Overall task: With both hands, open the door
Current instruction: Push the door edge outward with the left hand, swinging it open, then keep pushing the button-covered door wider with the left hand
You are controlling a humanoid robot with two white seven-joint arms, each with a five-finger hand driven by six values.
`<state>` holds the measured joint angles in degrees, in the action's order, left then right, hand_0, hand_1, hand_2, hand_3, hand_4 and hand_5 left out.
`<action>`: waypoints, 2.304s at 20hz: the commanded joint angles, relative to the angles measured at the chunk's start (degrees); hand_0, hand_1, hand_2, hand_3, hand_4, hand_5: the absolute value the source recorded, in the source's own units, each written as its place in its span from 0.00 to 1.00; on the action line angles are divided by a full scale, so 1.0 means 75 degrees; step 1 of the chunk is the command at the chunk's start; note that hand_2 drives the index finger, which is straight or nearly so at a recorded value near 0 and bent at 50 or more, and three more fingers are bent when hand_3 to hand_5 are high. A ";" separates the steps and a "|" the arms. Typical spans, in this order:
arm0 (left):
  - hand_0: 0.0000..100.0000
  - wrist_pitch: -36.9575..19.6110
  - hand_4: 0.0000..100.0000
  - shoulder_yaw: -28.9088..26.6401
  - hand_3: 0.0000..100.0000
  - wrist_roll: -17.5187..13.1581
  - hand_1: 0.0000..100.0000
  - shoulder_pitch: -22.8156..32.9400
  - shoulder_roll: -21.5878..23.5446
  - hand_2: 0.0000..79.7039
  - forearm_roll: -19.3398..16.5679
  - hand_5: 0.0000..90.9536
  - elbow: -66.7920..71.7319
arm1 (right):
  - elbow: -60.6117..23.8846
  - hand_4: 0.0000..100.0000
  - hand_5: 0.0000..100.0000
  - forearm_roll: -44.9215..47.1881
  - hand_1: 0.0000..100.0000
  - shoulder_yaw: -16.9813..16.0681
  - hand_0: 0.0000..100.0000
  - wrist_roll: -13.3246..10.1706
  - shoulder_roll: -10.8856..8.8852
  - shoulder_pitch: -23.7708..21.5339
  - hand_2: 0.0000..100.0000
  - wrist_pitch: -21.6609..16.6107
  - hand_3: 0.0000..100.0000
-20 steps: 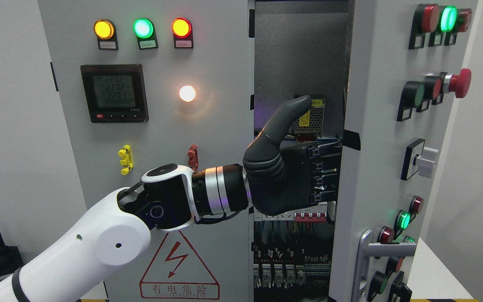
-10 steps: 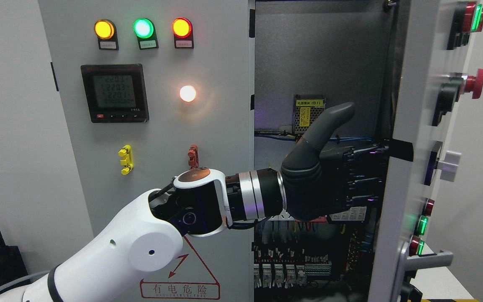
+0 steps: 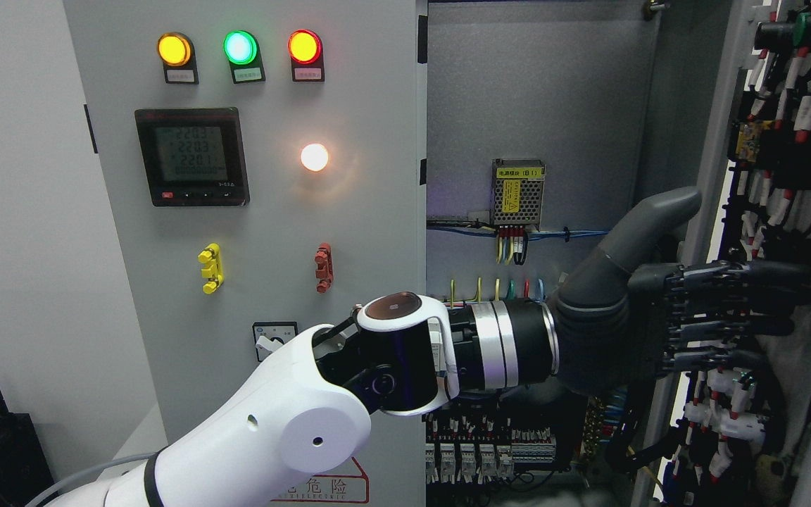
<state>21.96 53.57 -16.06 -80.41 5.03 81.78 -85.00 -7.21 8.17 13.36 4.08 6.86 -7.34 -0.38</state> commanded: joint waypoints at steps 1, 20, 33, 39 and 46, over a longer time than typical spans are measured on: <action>0.00 -0.0127 0.03 0.0076 0.00 -0.0004 0.00 0.0011 -0.0800 0.00 -0.0053 0.00 0.0024 | 0.0000 0.00 0.00 0.0000 0.00 0.0000 0.00 -0.0005 0.0000 -0.0006 0.00 0.0003 0.00; 0.00 -0.1112 0.03 0.1201 0.00 0.0266 0.00 -0.0001 -0.0870 0.00 0.0006 0.00 0.0059 | 0.0000 0.00 0.00 0.0000 0.00 0.0000 0.00 -0.0005 0.0000 -0.0006 0.00 0.0003 0.00; 0.00 -0.1709 0.03 0.1939 0.00 0.0266 0.00 -0.0949 -0.0882 0.00 0.0755 0.00 0.0504 | 0.0000 0.00 0.00 0.0000 0.00 0.0000 0.00 -0.0005 0.0000 0.0006 0.00 0.0003 0.00; 0.00 -0.2084 0.03 0.2373 0.00 0.0547 0.00 -0.1208 -0.0917 0.00 0.1061 0.00 0.0810 | 0.0000 0.00 0.00 0.0000 0.00 0.0000 0.00 -0.0005 0.0000 -0.0006 0.00 0.0003 0.00; 0.00 -0.2236 0.03 0.2701 0.00 0.1133 0.00 -0.1208 -0.0940 0.00 0.1072 0.00 0.0798 | 0.0000 0.00 0.00 0.0000 0.00 0.0000 0.00 -0.0005 0.0000 -0.0006 0.00 0.0003 0.00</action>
<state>5.58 69.15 -8.55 -89.01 -0.34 89.32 -80.35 -7.21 8.17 13.36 4.08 6.85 -7.35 -0.38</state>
